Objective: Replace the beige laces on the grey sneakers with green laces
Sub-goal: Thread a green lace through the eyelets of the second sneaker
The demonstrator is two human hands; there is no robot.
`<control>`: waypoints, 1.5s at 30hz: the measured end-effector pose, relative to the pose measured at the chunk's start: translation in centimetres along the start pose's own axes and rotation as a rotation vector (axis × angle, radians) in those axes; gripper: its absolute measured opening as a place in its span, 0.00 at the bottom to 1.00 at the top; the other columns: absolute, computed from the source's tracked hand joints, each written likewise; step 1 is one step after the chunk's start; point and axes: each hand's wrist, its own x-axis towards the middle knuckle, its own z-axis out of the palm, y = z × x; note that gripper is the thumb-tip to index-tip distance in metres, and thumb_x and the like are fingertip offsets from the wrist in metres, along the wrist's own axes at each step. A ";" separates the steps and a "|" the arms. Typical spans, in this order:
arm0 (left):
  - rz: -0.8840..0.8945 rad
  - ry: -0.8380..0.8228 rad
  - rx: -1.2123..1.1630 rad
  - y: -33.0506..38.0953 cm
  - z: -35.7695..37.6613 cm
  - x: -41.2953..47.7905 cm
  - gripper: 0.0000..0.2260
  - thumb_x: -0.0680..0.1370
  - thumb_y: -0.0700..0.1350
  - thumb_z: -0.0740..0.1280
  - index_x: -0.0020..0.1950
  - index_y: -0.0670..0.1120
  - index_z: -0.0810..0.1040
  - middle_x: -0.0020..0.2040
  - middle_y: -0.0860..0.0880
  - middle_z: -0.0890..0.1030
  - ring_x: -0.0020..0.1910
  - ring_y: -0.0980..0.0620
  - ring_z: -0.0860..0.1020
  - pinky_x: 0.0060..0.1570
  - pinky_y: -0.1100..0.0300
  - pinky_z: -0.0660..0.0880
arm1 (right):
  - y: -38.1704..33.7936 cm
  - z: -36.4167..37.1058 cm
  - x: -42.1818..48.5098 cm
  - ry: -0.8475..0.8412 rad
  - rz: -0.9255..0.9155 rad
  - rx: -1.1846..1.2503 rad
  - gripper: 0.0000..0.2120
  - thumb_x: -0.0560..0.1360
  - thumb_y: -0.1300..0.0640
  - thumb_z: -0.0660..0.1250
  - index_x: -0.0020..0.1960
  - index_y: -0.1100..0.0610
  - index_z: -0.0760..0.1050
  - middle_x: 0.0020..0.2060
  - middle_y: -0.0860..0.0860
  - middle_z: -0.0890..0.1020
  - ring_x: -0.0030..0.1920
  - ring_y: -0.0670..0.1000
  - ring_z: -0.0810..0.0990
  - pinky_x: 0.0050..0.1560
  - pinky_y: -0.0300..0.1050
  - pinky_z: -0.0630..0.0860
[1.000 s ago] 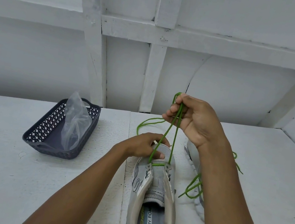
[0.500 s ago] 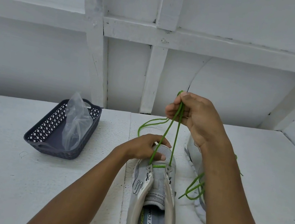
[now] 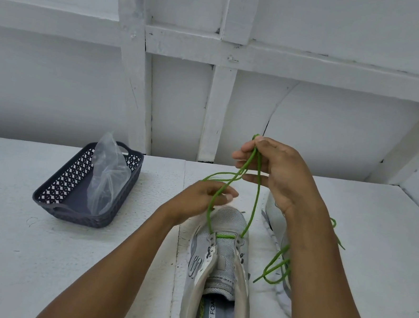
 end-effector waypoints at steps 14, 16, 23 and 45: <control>0.131 0.239 -0.728 6.4 -6.7 -1.7 0.09 0.80 0.49 0.67 0.43 0.46 0.76 0.28 0.52 0.64 0.27 0.54 0.62 0.26 0.62 0.64 | 5.3 -2.6 2.0 0.280 0.113 -0.311 0.13 0.81 0.55 0.61 0.43 0.56 0.80 0.35 0.50 0.80 0.33 0.48 0.76 0.33 0.39 0.70; 0.034 0.356 -0.570 6.9 -7.6 -1.7 0.09 0.82 0.48 0.64 0.43 0.45 0.75 0.28 0.51 0.65 0.27 0.53 0.62 0.25 0.63 0.63 | 5.9 -3.0 2.1 0.274 0.108 -0.560 0.16 0.81 0.53 0.62 0.42 0.63 0.77 0.37 0.53 0.80 0.37 0.51 0.75 0.35 0.42 0.68; -0.006 0.101 -0.073 8.6 -7.5 -4.0 0.12 0.82 0.45 0.63 0.45 0.41 0.82 0.29 0.49 0.67 0.27 0.53 0.60 0.27 0.61 0.59 | 6.6 -1.4 1.4 0.220 0.025 -0.862 0.27 0.77 0.52 0.68 0.73 0.59 0.66 0.70 0.56 0.71 0.71 0.59 0.64 0.65 0.50 0.65; 0.237 0.699 -0.802 8.9 -10.9 -5.3 0.16 0.78 0.47 0.69 0.35 0.50 0.65 0.26 0.54 0.60 0.23 0.56 0.55 0.22 0.63 0.54 | 5.3 -2.9 -0.2 0.325 -0.150 -0.313 0.21 0.81 0.47 0.59 0.33 0.56 0.69 0.25 0.50 0.69 0.28 0.51 0.68 0.34 0.43 0.67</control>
